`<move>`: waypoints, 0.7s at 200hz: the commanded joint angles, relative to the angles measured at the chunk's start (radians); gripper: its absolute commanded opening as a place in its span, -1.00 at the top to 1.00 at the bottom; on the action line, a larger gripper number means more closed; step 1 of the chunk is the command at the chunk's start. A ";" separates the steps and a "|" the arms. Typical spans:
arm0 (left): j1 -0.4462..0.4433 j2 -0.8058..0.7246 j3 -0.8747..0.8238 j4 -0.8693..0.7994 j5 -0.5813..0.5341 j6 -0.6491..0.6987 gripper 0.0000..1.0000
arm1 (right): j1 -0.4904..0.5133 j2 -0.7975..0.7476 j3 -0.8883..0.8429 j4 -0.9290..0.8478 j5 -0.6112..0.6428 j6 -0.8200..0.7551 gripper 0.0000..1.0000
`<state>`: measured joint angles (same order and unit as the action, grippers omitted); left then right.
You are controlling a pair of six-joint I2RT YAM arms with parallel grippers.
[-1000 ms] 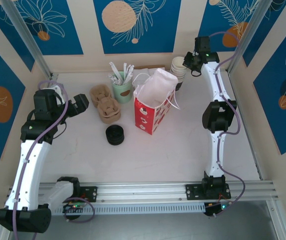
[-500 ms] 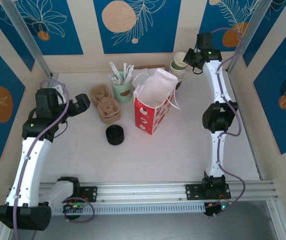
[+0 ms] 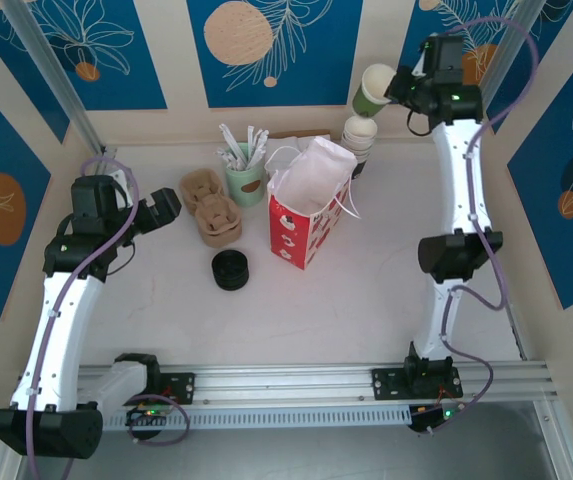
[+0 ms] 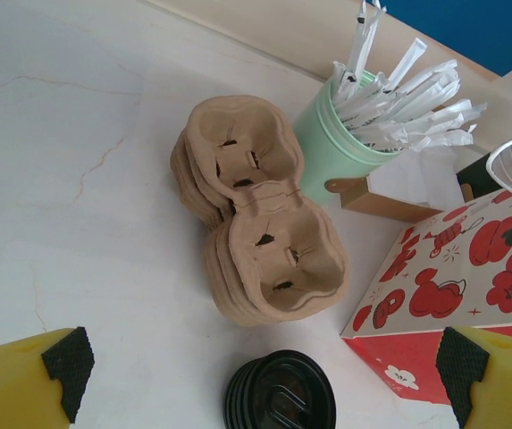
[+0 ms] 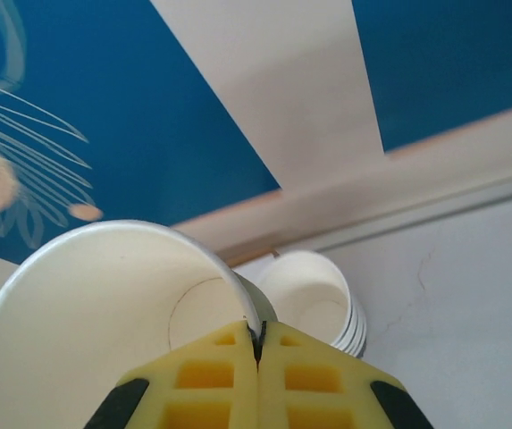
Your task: Pack the takeout coffee
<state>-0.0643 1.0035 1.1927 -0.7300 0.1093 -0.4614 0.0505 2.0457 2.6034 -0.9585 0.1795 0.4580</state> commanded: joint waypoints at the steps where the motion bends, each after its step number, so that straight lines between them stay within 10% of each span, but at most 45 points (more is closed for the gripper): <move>1: -0.008 -0.012 0.023 -0.036 0.031 0.027 -0.99 | -0.018 -0.110 0.017 -0.067 -0.024 -0.026 1.00; 140: -0.117 0.004 -0.129 -0.069 0.184 0.002 -0.83 | -0.015 -1.050 -1.099 -0.105 -0.107 -0.026 1.00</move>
<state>-0.1410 1.0035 1.1194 -0.8230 0.2649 -0.4461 0.0116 1.0973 1.6646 -1.0843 0.1177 0.4358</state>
